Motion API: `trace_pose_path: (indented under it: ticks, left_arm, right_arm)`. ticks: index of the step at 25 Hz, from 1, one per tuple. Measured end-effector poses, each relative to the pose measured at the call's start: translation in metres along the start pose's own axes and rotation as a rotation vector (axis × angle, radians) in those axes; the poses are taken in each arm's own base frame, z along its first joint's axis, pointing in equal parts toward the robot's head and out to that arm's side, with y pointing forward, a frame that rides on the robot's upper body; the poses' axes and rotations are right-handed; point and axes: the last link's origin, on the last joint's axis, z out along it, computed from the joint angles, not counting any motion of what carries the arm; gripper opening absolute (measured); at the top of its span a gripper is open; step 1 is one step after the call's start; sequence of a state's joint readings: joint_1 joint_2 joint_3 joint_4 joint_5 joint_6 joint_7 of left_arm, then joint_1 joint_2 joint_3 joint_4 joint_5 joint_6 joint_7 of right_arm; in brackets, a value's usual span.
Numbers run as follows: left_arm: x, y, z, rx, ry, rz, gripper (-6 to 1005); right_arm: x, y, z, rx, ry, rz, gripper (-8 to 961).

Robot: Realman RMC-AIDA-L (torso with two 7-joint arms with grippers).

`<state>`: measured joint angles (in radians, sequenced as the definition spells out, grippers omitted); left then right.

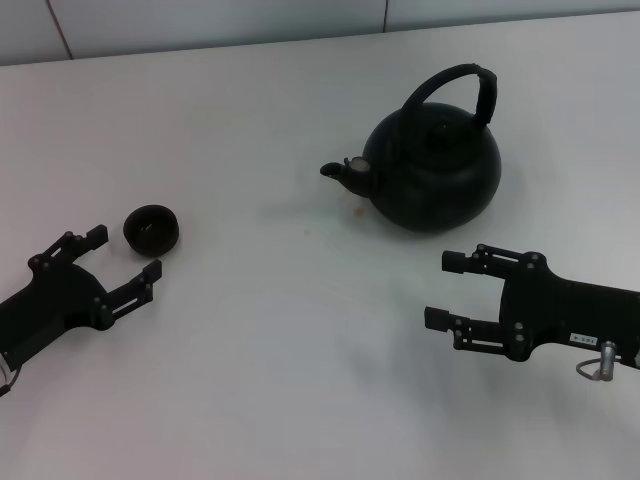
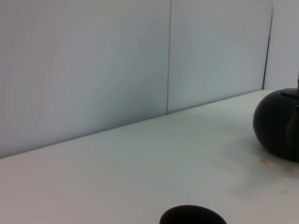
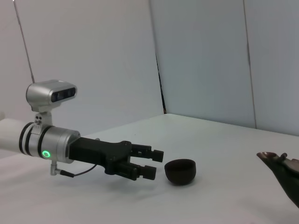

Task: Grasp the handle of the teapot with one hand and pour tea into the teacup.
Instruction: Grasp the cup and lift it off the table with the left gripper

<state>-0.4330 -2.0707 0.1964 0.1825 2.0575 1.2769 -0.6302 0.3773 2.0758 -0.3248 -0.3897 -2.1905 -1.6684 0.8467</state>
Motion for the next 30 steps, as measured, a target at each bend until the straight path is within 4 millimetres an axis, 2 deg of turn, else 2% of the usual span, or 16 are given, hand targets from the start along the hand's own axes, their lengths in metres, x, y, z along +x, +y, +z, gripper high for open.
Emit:
trace_pose_path:
  ticks: [19,30]
  left_arm:
    - [0.008,-0.006,0.023,0.009,-0.033,0.015,859]
    - [0.010,-0.003,0.036,0.003,-0.050,0.044,860]
  right_arm:
    - [0.000,0.000,-0.002,0.003,-0.002,0.001,744]
    - [-0.001,0.000,-0.002,0.002,-0.007,0.002,744]
